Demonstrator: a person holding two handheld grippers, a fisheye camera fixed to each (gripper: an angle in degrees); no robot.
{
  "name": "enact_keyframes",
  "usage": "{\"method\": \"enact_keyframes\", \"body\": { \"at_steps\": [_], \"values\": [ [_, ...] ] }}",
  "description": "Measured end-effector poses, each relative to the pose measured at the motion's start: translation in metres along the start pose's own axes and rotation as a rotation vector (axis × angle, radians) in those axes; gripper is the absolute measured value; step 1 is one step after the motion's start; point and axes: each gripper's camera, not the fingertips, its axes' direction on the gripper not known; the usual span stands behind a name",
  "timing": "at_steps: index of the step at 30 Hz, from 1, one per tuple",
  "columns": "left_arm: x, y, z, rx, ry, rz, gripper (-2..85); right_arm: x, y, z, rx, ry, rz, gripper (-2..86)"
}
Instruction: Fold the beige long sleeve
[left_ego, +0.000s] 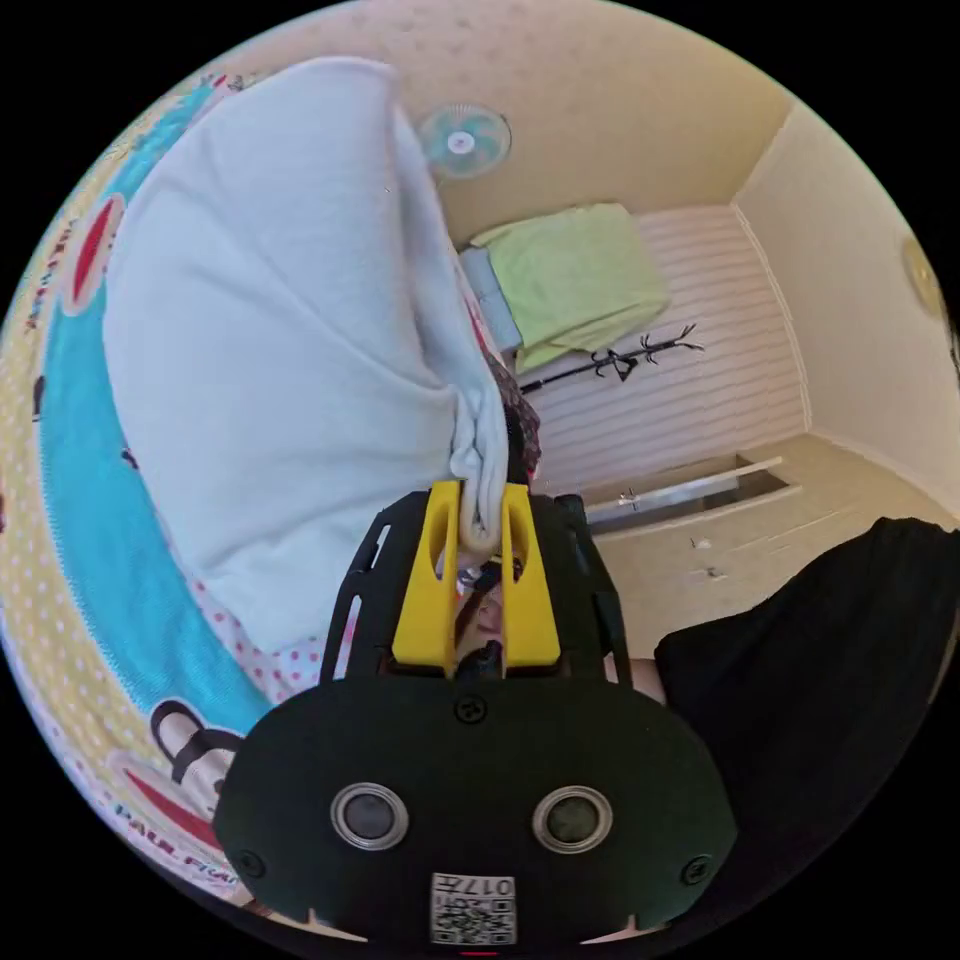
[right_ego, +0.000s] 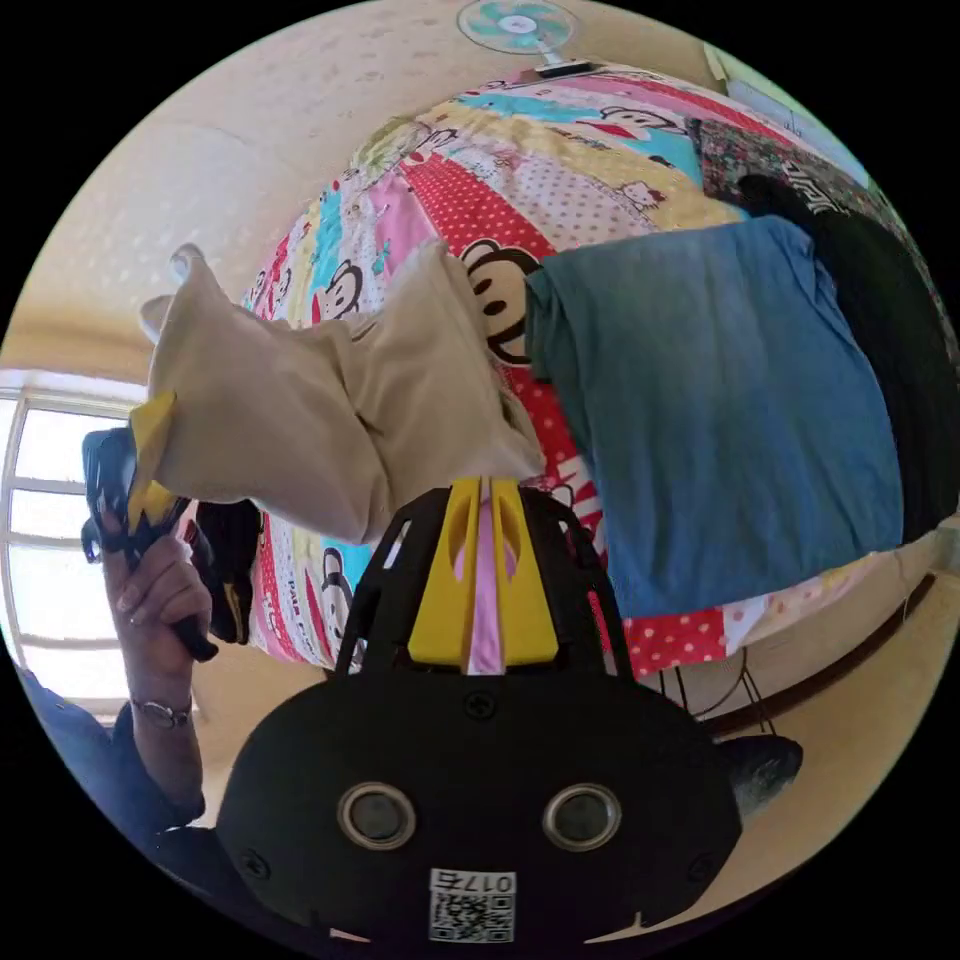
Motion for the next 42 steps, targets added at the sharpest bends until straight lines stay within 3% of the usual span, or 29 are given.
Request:
{"method": "enact_keyframes", "body": {
  "at_steps": [3,6,8,10,13,15,17,19,21,24,26,28,35,39,42],
  "values": [
    [0.001,0.018,0.000,0.101,0.125,0.031,12.2,0.049,0.013,0.003,-0.093,-0.183,0.103,8.2],
    [-0.012,0.053,-0.032,0.261,-0.150,-0.116,13.9,0.076,0.021,0.011,-0.122,-0.400,0.145,12.6],
    [-0.043,0.081,-0.051,0.360,-0.282,-0.338,18.4,0.091,0.024,0.022,-0.123,-0.554,0.201,15.9],
    [-0.073,0.089,-0.044,0.339,-0.234,-0.438,21.6,0.102,0.027,0.031,-0.100,-0.674,0.261,17.7],
    [-0.119,0.085,0.009,0.123,-0.058,-0.546,23.1,0.116,0.029,0.046,-0.045,-0.833,0.377,19.9],
    [-0.121,0.093,0.014,0.170,-0.132,-0.611,19.9,0.121,0.028,0.056,-0.017,-0.884,0.429,21.0],
    [-0.120,0.104,0.019,0.244,0.035,-0.591,11.6,0.124,0.021,0.067,0.002,-0.920,0.460,21.6],
    [-0.105,0.112,0.015,0.318,0.147,-0.551,8.7,0.122,0.016,0.072,0.018,-0.942,0.481,21.9],
    [-0.075,0.112,0.010,0.277,0.123,-0.487,7.9,0.118,0.012,0.069,0.058,-1.008,0.500,22.3],
    [-0.014,0.114,-0.013,0.207,0.001,-0.359,7.7,0.108,0.011,0.043,0.118,-1.078,0.511,15.8],
    [0.034,0.122,-0.043,0.202,-0.121,-0.251,7.7,0.072,0.009,0.019,-0.060,-0.966,0.386,9.5],
    [0.061,0.130,-0.073,0.228,-0.116,-0.173,7.7,0.035,0.014,0.002,-0.103,-0.969,0.245,7.6],
    [0.133,0.192,-0.248,0.491,-0.175,-0.075,7.8,-0.165,0.038,0.015,-0.251,-1.194,-0.084,6.0],
    [0.154,0.215,-0.327,0.589,-0.324,-0.020,7.9,-0.266,0.053,0.041,-0.286,-1.281,-0.180,6.2],
    [0.138,0.227,-0.377,0.661,-0.462,-0.112,8.3,-0.328,0.068,0.081,-0.296,-1.225,-0.192,6.8]
  ]
}}
